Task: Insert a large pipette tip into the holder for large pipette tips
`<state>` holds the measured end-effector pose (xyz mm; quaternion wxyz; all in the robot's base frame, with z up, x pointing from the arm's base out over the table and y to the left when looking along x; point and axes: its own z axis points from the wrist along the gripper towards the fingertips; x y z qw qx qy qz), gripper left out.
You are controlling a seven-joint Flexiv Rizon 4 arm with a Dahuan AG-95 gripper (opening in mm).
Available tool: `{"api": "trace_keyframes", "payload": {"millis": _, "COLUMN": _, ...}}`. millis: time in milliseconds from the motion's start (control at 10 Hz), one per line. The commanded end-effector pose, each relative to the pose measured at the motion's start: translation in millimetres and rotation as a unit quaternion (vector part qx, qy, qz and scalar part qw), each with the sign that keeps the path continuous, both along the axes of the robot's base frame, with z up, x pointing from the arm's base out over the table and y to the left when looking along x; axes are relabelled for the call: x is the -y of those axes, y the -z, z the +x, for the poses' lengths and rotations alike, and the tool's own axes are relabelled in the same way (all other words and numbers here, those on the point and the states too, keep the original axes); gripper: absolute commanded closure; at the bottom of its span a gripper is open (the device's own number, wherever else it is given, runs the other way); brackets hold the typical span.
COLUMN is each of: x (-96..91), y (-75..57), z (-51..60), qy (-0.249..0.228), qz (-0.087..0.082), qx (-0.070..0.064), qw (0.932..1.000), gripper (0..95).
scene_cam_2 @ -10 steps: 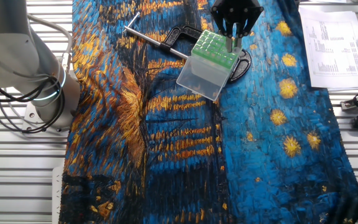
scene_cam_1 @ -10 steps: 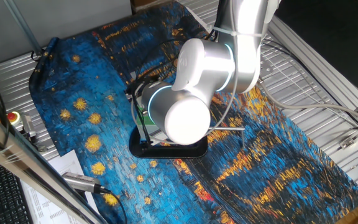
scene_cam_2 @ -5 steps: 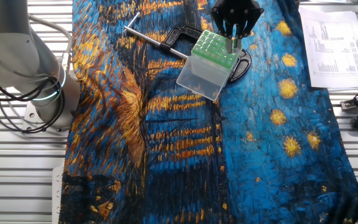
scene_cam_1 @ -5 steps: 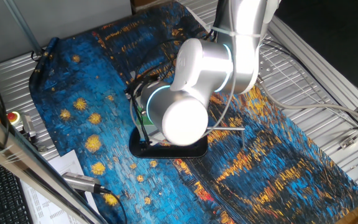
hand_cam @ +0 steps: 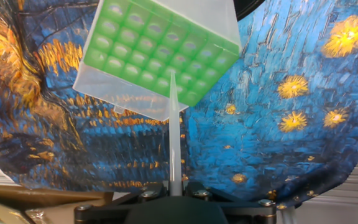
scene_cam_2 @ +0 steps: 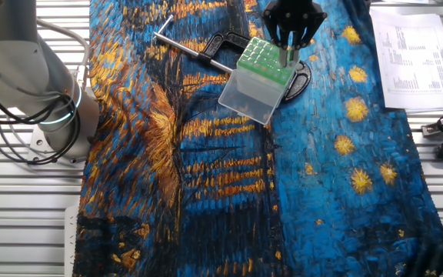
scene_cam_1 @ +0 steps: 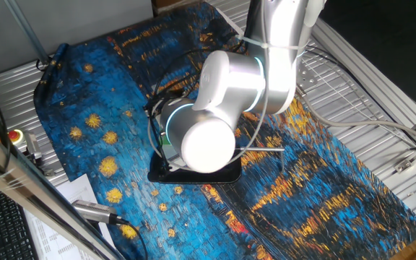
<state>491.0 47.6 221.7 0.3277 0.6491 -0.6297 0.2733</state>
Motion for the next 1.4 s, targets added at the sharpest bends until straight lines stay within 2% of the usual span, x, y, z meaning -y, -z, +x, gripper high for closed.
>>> {"api": "trace_keyframes", "payload": {"millis": 100, "x": -1.4, "y": 0.0, "z": 0.9, "qy": 0.008, "qz": 0.000, "qx": 0.001, "qw": 1.0000, "gripper": 95.0}}
{"api": "trace_keyframes", "payload": {"millis": 700, "x": -2.2, "y": -0.1, "z": 1.7, "qy": 0.036, "qz": 0.001, "qx": 0.001, "qw": 0.9994, "gripper": 95.0}}
{"api": "trace_keyframes", "payload": {"millis": 1400, "x": -3.8, "y": -1.2, "z": 2.8, "qy": 0.013, "qz": -0.027, "qx": 0.005, "qw": 0.9995, "gripper": 95.0}}
